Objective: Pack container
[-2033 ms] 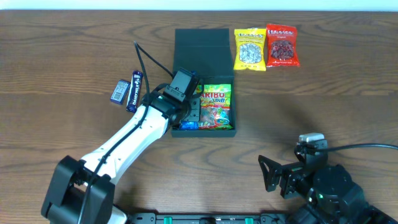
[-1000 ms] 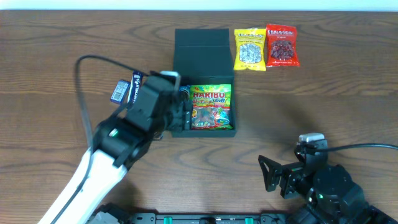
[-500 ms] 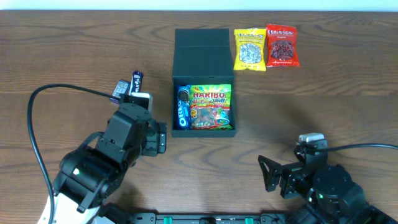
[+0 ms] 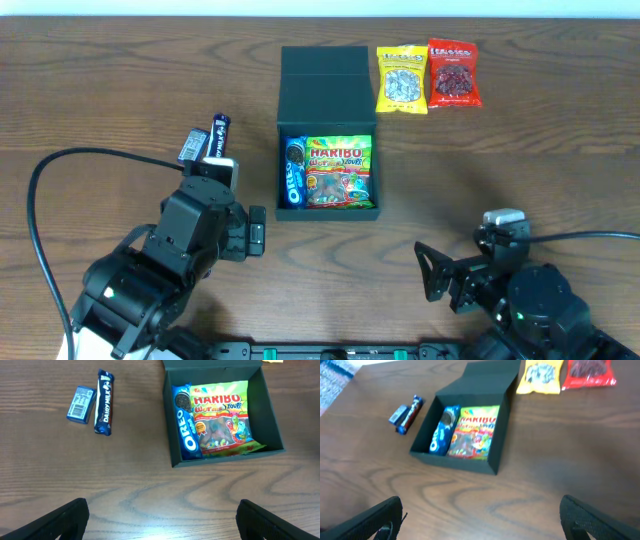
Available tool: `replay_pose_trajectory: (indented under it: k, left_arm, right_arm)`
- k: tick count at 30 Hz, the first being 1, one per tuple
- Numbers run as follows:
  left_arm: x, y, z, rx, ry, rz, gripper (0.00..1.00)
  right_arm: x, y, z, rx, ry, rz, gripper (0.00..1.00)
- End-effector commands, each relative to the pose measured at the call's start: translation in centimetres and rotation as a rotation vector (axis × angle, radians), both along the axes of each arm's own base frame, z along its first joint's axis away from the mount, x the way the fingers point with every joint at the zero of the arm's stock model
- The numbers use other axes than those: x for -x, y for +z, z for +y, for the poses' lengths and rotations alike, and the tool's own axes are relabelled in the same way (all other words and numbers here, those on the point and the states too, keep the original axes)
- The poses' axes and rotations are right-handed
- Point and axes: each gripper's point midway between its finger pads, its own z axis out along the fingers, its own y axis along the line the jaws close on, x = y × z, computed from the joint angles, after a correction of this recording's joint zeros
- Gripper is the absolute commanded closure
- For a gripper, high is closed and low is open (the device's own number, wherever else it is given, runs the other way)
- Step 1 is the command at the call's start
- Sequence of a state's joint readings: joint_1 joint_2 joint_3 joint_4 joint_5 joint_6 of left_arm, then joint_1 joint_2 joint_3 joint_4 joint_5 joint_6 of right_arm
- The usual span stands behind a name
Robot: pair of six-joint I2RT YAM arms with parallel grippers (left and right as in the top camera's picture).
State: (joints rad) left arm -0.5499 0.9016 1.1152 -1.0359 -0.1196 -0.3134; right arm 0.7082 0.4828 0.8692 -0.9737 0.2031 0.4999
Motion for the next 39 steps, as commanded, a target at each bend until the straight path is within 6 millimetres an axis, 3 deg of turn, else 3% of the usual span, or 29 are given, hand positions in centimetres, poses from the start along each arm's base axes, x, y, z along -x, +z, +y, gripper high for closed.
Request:
replay_pose_trajectory:
  k: [1,9,17,28,39]
  left_arm:
    - [-0.2,0.5,0.1,-0.005,0.003,-0.015,0.05]
    - [-0.3,0.5,0.1,-0.007,0.003,-0.012,0.05]
    - [-0.3,0.5,0.1,-0.007,0.003,-0.012,0.05]
    - [-0.3,0.5,0.1,-0.007,0.003,-0.012,0.05]
    - [-0.3,0.5,0.1,-0.007,0.003,-0.012,0.05]
  right_arm:
    - [-1.2,0.1,-0.8,0.1,-0.031,-0.041,0.01]
    - [-5.9,-1.9,-2.2,0.273,-0.221,0.003,0.01]
    - [-13.7,-3.2,-3.4,0.284,-0.395,-0.008,0.01]
    - [-23.6,-3.8,-6.9,0.333,-0.493,-0.161,0.01]
    - [-32.1,-8.9,-11.8,0.259,-0.592,-0.283,0.01]
